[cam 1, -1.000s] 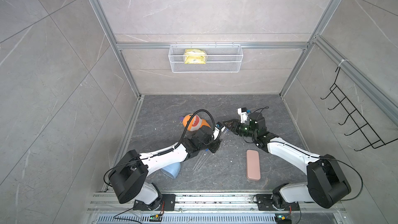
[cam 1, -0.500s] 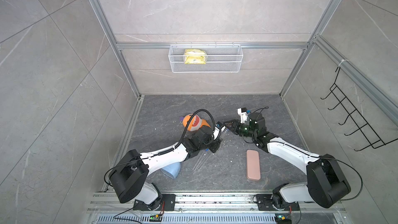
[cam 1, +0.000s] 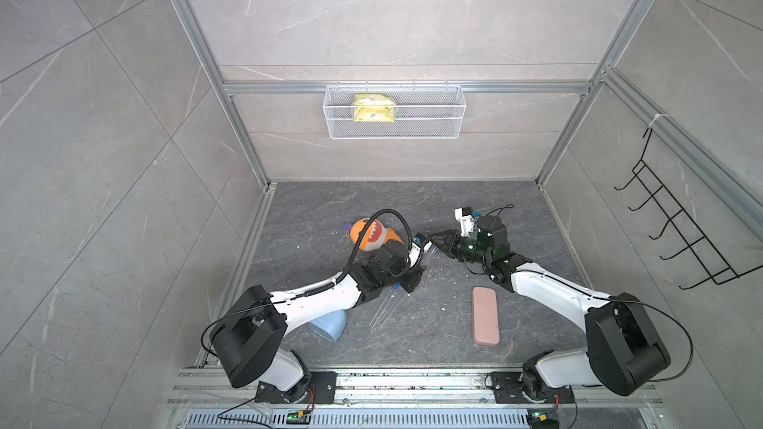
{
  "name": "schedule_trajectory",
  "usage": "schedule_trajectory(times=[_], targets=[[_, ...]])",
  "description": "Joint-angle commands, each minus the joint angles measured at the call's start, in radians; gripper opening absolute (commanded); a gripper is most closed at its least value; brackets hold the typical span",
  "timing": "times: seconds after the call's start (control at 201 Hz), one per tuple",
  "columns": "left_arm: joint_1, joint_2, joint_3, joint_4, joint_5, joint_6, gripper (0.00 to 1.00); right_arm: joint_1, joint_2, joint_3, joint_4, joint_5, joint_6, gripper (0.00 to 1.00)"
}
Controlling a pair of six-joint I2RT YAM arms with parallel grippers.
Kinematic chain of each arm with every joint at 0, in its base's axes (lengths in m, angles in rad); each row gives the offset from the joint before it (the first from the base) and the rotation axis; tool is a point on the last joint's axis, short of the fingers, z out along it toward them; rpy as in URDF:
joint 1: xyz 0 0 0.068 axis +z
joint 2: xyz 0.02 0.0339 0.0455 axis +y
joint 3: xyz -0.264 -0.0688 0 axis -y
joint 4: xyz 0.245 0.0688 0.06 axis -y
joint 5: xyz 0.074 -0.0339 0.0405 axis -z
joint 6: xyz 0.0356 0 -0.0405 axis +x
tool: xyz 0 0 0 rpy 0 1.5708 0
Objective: Remove stoppers from test tubes
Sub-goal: Open the stopper on the test tube.
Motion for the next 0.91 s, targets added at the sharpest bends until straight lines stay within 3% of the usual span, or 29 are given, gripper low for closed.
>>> schedule_trajectory(times=[0.0,0.294,0.906], targets=[[0.004,0.008,0.04,0.039,0.022,-0.012,0.0,-0.001,0.008,-0.008,0.022,-0.012,0.003,0.14],[0.006,0.006,0.043,0.045,0.026,-0.014,0.0,-0.002,0.012,-0.007,0.02,-0.016,-0.002,0.0],[0.004,-0.017,0.042,0.028,0.043,-0.026,0.0,0.0,-0.013,0.002,-0.065,0.115,-0.097,0.0]])
